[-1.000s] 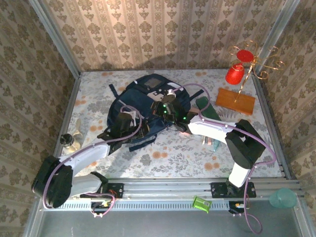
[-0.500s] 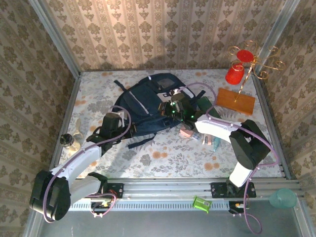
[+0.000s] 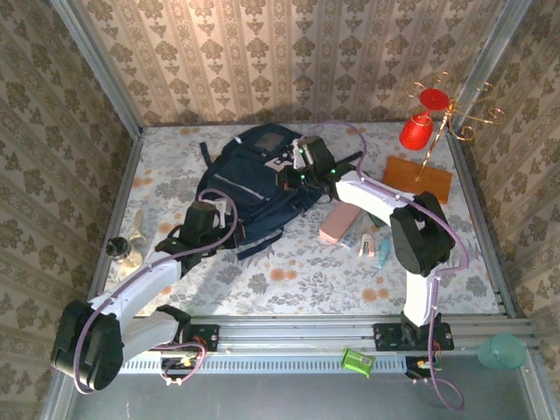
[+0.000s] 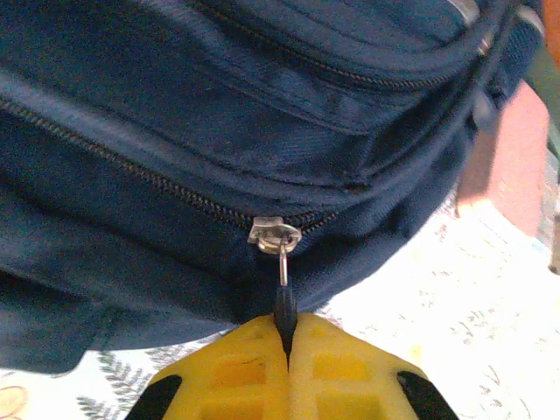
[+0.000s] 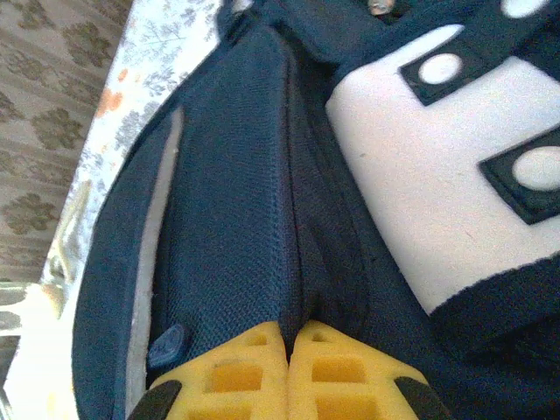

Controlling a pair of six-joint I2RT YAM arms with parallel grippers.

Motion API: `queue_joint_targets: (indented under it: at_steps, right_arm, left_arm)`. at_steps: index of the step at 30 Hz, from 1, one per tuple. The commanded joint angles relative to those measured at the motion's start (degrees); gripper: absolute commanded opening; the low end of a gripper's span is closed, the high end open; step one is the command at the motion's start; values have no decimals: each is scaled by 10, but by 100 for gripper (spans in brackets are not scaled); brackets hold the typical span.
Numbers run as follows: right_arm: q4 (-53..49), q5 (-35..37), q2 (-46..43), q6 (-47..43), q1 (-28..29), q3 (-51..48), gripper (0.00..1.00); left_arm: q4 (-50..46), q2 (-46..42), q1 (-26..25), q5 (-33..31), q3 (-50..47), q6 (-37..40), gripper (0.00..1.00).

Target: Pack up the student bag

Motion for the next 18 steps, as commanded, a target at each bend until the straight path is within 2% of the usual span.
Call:
queue_joint_targets:
  at_steps: [1,3,5,7,10,14,18]
  right_arm:
    - [-111,17,31,-71,-2,73,10]
    - [-150,49,31,-75,-1,94,20]
    - [-170,90,8,-76,1,85,34]
    - [-168,114,-28,-64,4,53,43]
    - [-127,105,-92,-24,14,-30,61]
    - [-44,54,-142,57,47,-138,73]
    - [57,-4,-132,132,71,-193,78]
  left_arm:
    - [10,-12,-25,60,7,4,0]
    - [23,-10,-37,57,6,-2,0]
    - [30,-3,-45,50,9,-4,0]
    - [40,5,-50,46,12,-4,0]
    - [57,20,-58,45,19,2,0]
    - [64,31,-69,45,28,11,0]
    - [62,29,-75,42,28,19,0]
